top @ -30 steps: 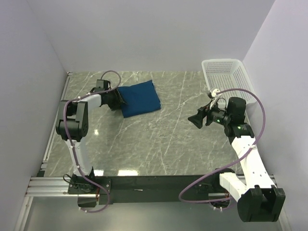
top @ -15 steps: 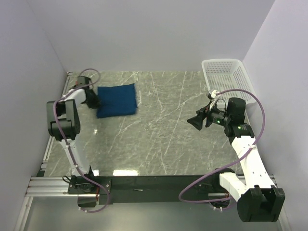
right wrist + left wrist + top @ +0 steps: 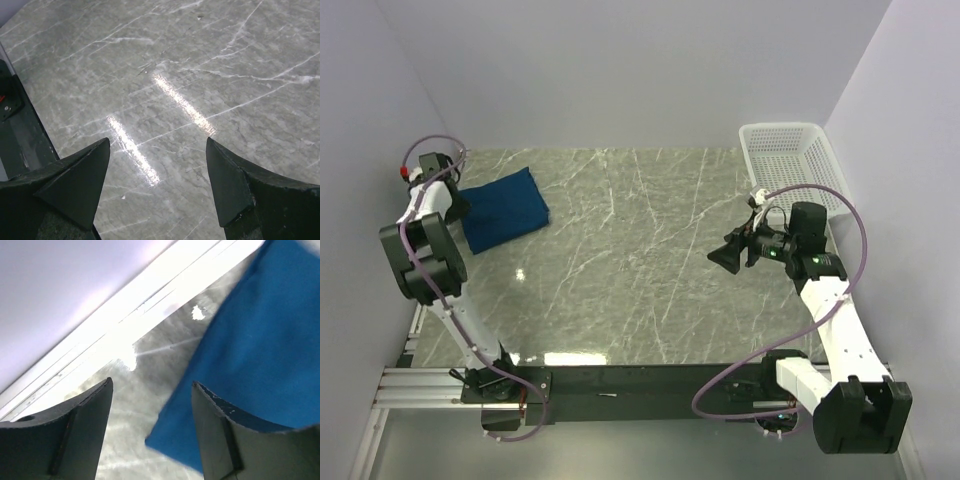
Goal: Fold and stack the t-shirts
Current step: Neatly place the folded tshirt to the corner
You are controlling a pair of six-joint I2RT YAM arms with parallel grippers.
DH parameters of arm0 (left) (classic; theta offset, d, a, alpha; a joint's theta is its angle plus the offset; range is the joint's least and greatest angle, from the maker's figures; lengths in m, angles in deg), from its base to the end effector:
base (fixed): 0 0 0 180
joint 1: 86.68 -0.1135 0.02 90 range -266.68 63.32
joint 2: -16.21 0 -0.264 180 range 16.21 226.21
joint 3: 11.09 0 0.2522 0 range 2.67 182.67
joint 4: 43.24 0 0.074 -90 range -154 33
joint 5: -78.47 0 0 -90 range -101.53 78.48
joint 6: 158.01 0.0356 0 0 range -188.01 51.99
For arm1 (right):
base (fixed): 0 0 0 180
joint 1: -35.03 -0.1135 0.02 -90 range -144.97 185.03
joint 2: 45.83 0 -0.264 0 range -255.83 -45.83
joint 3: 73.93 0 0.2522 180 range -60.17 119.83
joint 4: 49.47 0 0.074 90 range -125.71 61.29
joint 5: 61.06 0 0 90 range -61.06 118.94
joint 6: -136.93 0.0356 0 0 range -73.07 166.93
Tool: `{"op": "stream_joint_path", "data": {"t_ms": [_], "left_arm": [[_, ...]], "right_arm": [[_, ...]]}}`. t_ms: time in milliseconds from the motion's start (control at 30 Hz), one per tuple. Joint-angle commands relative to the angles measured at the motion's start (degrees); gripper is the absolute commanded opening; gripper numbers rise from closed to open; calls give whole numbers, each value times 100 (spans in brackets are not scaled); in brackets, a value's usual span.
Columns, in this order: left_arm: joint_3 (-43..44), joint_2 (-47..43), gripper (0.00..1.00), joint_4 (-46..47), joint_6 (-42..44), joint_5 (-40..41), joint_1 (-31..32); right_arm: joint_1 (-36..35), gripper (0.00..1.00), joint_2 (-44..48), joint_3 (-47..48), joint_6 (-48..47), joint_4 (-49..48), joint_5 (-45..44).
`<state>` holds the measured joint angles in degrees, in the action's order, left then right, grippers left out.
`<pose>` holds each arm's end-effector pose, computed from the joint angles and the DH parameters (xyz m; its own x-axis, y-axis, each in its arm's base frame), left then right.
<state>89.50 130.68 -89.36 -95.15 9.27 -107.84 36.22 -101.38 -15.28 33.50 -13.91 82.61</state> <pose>0.3944 0.1662 0.2004 -0.4892 -0.6466 -0.5852 -0.8161 0.5762 0.0456 0.2033 0.0245 0.2938 -0.3669 -0.1300 -0.9211 -0.7737 0.5924 0.2246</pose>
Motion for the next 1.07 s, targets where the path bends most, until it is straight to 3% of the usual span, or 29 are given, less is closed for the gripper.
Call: {"op": "stream_joint_path", "data": {"t_ms": [0, 100, 167, 200, 233, 267, 300, 333, 400, 533, 633, 800, 1033], "left_arm": [[-103, -1153, 69, 150, -257, 444, 104], [-963, -2172, 70, 782, -345, -626, 104], [-1882, -3103, 69, 1473, -284, -1907, 113], [-2228, -3455, 81, 1696, -275, -2269, 130], [-2571, -4233, 85, 1994, -240, -2604, 157], [-3314, -4658, 96, 2606, -205, -3416, 218], [-3652, -5080, 99, 2942, -213, -3711, 279], [-3951, -5815, 99, 3198, -170, -4097, 323], [-4507, -6365, 100, 3612, -56, -4917, 586], [-4692, -7157, 99, 3019, -10, -4780, 904], [-4833, -7316, 99, 2894, 206, -4865, 957], [-4666, -7483, 99, 2297, 735, -3945, 1474], [-4798, -7616, 99, 2225, 771, -3820, 1554]], "right_arm": [[39, 83, -149, 284, -212, 140, 135], [13, 84, -202, 302, -344, 254, -31], [-22, 84, -202, 302, -371, 255, -459], [-92, 84, -202, 319, -362, 237, -671], [-188, 86, -202, 345, -336, 228, -1022], [-337, 86, -184, 398, -336, 202, -1852], [-582, 89, -123, 381, -249, 106, -2530], [-724, 89, -62, 363, -169, -165, -3198], [-857, 91, 263, 206, 32, -500, -4882], [-674, 92, 992, -277, 1103, -1641, -7032], [-611, 93, 1239, -305, 1334, -1383, -7737], [-550, 94, 1870, -865, 1431, -1292, -7522], [-427, 93, 1794, -744, 1466, -1038, -6941]]}}
